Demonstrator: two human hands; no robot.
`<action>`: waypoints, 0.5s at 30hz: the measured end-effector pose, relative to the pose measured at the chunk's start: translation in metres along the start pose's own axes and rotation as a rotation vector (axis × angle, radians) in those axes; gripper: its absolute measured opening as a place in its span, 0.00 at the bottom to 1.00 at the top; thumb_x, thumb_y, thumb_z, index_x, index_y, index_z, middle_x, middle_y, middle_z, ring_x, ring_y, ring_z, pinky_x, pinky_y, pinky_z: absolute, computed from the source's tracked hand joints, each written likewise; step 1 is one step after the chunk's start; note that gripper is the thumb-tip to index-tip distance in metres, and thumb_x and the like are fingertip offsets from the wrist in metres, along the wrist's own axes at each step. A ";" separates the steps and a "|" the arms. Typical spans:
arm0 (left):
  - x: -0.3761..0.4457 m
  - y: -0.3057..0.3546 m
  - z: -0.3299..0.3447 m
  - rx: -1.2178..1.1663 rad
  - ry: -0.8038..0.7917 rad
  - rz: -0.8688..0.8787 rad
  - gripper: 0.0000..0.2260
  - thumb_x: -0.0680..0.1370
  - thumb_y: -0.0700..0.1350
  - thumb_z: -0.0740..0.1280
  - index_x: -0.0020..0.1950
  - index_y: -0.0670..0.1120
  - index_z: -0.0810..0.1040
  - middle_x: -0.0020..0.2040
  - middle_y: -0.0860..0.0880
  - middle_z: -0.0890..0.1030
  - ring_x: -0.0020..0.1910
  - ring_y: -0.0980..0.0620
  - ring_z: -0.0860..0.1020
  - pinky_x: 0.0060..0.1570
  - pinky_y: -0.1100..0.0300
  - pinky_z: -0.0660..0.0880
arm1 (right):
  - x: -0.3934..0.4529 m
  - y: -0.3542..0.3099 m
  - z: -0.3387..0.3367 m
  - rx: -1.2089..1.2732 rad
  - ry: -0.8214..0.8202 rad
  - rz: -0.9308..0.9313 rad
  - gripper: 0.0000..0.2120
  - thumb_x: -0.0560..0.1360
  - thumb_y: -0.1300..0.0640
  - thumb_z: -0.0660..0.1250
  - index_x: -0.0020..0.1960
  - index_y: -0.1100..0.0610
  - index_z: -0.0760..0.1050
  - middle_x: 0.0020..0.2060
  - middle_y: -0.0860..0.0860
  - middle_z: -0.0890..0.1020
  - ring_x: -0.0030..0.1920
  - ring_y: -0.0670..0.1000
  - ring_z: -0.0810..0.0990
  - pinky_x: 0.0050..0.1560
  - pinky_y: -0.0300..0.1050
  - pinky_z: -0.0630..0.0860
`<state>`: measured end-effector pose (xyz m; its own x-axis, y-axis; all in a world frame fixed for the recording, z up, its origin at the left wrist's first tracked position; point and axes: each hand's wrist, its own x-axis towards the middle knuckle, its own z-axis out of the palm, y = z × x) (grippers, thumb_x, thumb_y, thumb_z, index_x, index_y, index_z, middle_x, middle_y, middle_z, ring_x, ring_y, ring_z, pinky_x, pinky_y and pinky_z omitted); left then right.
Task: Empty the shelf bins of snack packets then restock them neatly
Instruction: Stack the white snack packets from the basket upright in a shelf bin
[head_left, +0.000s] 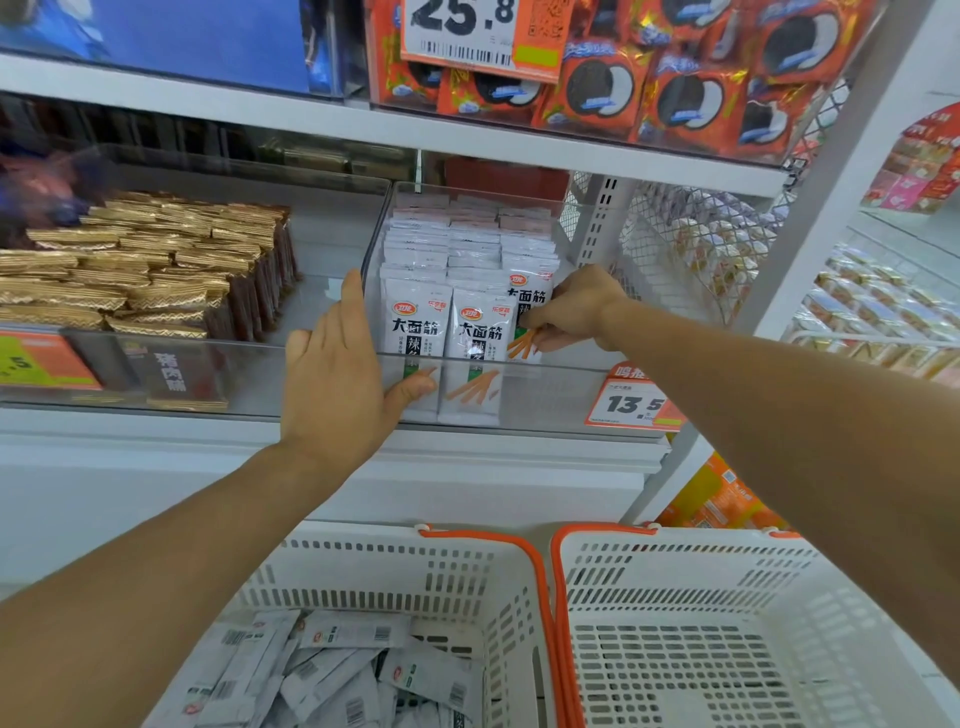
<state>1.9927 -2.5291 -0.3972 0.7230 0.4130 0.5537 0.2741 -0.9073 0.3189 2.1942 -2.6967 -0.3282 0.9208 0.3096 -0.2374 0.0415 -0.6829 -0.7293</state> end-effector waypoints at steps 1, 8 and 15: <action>0.000 0.000 0.000 -0.002 0.001 0.001 0.51 0.70 0.65 0.72 0.80 0.39 0.52 0.68 0.41 0.74 0.65 0.42 0.73 0.59 0.50 0.63 | 0.000 0.000 -0.001 0.030 -0.014 0.015 0.13 0.71 0.62 0.78 0.51 0.68 0.82 0.38 0.59 0.87 0.41 0.54 0.88 0.51 0.48 0.84; -0.001 -0.001 -0.001 -0.005 -0.016 0.012 0.51 0.71 0.65 0.71 0.80 0.37 0.52 0.69 0.40 0.73 0.65 0.41 0.72 0.59 0.49 0.63 | -0.012 -0.003 -0.011 0.063 -0.025 0.044 0.08 0.75 0.65 0.73 0.50 0.68 0.78 0.41 0.62 0.85 0.34 0.52 0.86 0.34 0.43 0.84; -0.003 0.002 -0.012 -0.126 -0.046 -0.020 0.46 0.73 0.62 0.73 0.80 0.41 0.54 0.75 0.41 0.65 0.72 0.42 0.64 0.68 0.47 0.60 | -0.064 -0.016 -0.022 -0.225 0.380 -0.374 0.05 0.74 0.64 0.68 0.49 0.61 0.81 0.41 0.53 0.83 0.41 0.50 0.83 0.43 0.41 0.80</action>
<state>1.9835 -2.5316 -0.3891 0.7472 0.4241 0.5118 0.2088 -0.8808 0.4250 2.1435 -2.7206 -0.2873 0.9005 0.3258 0.2879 0.4341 -0.7094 -0.5552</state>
